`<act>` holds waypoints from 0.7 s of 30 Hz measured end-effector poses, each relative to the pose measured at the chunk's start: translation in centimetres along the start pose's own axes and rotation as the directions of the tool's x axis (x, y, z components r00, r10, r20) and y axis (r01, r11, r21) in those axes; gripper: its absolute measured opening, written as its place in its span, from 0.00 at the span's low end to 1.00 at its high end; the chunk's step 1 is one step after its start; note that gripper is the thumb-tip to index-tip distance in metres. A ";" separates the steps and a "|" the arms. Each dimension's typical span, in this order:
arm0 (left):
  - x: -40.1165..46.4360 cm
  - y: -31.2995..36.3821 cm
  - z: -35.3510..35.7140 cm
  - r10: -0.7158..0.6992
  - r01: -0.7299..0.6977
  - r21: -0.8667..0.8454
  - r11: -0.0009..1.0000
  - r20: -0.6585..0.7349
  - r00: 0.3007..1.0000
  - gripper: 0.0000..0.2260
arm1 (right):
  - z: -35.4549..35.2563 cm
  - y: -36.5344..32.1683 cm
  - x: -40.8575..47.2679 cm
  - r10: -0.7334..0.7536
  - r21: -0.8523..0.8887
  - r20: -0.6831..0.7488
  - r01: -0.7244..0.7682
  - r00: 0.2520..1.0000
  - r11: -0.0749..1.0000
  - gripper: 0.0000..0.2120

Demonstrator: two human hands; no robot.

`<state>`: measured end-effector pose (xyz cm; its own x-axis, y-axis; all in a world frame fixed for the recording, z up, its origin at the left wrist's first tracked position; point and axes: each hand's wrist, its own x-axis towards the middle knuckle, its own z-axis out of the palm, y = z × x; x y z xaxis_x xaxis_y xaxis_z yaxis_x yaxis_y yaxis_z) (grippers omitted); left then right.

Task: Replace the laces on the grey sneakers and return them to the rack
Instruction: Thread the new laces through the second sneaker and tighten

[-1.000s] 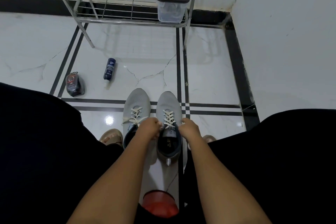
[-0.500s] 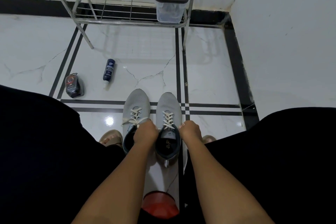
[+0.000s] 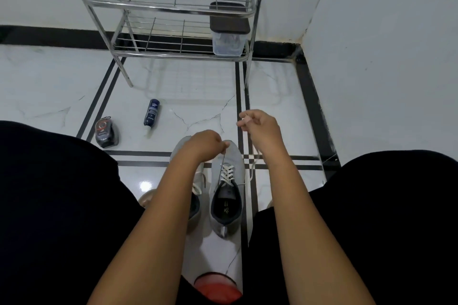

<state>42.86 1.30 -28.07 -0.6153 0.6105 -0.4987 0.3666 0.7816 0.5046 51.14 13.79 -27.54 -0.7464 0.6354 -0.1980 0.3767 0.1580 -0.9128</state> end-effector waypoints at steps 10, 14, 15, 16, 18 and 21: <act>-6.3 3.3 -6.1 0.191 -0.182 0.060 0.981 -0.263 0.946 0.12 | -3.8 -6.8 -3.6 -0.202 0.045 0.033 0.200 0.979 0.979 0.05; -7.3 4.4 -6.9 0.257 -0.172 0.219 0.961 -0.464 0.848 0.11 | -4.4 -7.6 -4.3 -0.232 -0.001 0.052 0.233 0.971 0.973 0.05; -7.4 4.6 -6.9 0.272 -0.182 0.222 0.958 -0.508 0.817 0.11 | -4.4 -7.7 -4.4 -0.240 -0.016 0.051 0.241 0.969 0.970 0.05; -7.4 4.8 -6.8 0.280 -0.204 0.198 0.959 -0.539 0.794 0.10 | -4.5 -7.7 -4.5 -0.246 -0.032 0.046 0.248 0.968 0.968 0.05; -7.4 5.0 -6.3 0.277 -0.263 0.107 0.959 -0.560 0.781 0.08 | -4.5 -7.8 -4.6 -0.260 -0.059 0.031 0.262 0.965 0.963 0.04; -7.2 5.0 -5.8 0.268 -0.325 -0.003 0.946 -0.559 0.785 0.04 | -4.6 -7.9 -4.7 -0.281 -0.080 0.017 0.281 0.960 0.956 0.03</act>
<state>45.07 0.14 -17.87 -0.7743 0.6177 0.1377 0.5450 0.5402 0.6412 54.15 13.04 -17.79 -0.8312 0.5528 0.0600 0.1945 0.3901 -0.9000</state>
